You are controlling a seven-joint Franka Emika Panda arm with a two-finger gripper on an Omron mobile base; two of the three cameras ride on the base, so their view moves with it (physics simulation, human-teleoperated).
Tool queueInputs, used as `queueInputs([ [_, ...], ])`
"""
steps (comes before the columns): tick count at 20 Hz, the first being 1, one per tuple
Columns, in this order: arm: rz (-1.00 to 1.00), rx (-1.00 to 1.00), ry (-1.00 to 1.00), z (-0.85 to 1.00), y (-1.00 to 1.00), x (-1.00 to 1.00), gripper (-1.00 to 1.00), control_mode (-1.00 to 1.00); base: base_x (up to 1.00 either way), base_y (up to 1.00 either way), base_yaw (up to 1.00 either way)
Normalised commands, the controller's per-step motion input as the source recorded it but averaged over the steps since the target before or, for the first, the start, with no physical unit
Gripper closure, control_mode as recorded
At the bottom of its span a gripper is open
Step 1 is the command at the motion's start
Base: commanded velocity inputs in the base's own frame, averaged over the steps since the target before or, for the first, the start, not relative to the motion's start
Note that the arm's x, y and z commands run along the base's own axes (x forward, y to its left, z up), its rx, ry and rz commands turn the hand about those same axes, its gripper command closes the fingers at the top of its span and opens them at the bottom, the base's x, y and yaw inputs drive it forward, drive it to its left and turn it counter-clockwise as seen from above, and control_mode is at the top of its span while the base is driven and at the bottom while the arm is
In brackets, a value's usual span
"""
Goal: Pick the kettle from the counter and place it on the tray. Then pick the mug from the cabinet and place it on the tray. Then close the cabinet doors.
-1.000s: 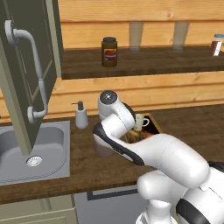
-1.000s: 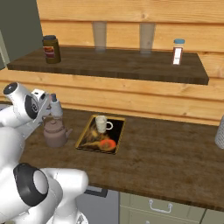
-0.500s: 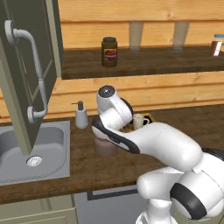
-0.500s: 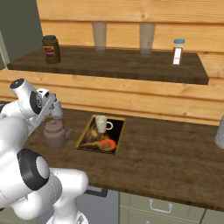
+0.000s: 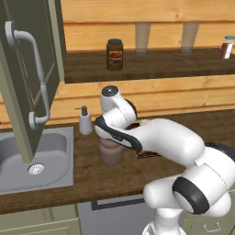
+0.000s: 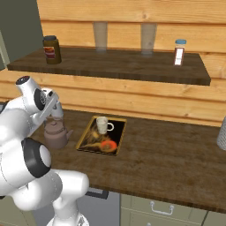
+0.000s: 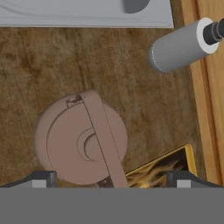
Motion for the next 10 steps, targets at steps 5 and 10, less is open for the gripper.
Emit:
queueInputs([
  [5, 0.00, 0.00, 0.05, -0.25, 0.00, 0.06, -1.00, -1.00, 0.00, 0.00, 0.00],
  [10, 0.00, 0.00, 0.06, -0.18, 0.00, 0.01, -1.00, -1.00, 0.00, 0.00, 0.00],
])
